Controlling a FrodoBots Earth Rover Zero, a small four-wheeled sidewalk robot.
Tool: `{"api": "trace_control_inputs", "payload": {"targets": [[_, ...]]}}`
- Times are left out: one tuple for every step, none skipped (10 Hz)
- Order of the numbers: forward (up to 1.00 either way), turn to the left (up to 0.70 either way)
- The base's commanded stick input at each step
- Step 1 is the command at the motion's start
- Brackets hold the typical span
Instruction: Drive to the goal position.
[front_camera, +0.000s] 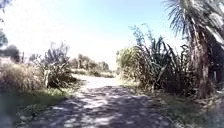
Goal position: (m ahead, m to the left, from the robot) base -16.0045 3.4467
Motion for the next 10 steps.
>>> {"api": "trace_control_inputs", "payload": {"targets": [[0.0,0.85],[0.0,0.85],[0.0,0.85],[0.0,0.85],[0.0,0.85],[0.0,0.85],[0.0,0.85],[0.0,0.85],[0.0,0.85],[0.0,0.85]]}}
